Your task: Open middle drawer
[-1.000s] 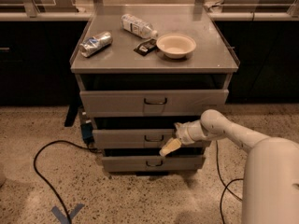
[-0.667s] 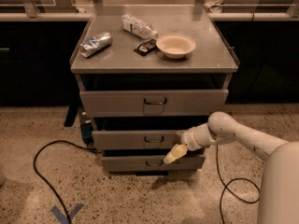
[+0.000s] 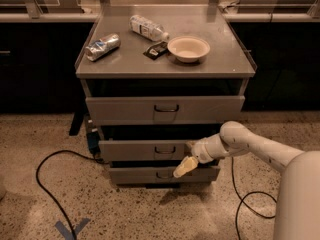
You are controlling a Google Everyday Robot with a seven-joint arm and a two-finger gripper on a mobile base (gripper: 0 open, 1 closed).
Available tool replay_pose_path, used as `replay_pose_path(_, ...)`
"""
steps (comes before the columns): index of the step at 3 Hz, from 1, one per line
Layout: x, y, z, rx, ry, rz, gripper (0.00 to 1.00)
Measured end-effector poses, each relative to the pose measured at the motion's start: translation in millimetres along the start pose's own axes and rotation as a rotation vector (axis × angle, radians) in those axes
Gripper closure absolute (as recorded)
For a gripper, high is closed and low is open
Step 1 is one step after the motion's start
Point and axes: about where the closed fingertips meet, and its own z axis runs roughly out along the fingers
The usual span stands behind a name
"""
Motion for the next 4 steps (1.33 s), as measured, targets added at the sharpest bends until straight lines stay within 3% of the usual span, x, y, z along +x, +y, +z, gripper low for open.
replay_pose_path(2, -45.7, -0.7, -1.6, 0.046, -0.036, -0.12, 0.0)
replay_pose_path(3, -51.9, -9.9, 9.9, 0.067, -0.018, -0.169, 0.0)
replay_pose_path(4, -40.3, -28.0, 31.1, 0.067, 0.027, -0.162, 0.0)
